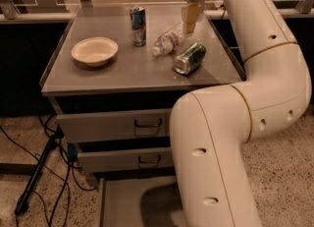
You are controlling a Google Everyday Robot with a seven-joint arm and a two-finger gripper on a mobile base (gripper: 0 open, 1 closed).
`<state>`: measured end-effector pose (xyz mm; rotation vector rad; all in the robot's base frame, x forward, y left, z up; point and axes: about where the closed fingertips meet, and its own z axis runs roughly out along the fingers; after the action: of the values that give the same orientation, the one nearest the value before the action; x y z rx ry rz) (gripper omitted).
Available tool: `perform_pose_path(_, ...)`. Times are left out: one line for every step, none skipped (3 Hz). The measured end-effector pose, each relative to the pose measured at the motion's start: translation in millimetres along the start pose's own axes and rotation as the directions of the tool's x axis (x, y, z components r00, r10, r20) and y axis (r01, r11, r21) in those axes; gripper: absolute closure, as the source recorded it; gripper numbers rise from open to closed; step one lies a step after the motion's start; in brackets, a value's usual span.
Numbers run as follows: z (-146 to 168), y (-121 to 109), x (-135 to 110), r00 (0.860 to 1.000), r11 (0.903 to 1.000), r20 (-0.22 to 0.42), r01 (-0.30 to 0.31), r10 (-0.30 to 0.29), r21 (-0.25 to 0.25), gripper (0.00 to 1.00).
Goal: Place water bottle into bottom drawer
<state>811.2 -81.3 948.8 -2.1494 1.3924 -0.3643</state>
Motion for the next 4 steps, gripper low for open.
perform_pose_path(0.0,0.0,0.0,1.000,1.0000,0.000,0.000,0.000,0.000,0.00)
perform_pose_path(4.6,-7.8,-21.0,0.999,0.9991,0.019,0.042,-0.042,-0.005,0.00)
perform_pose_path(20.7,-17.5,-48.2,0.995,0.9961,0.051,0.088,-0.088,-0.006,0.00)
perform_pose_path(21.8,-17.1,-48.0,0.995,0.9962,0.052,0.087,-0.087,-0.007,0.00)
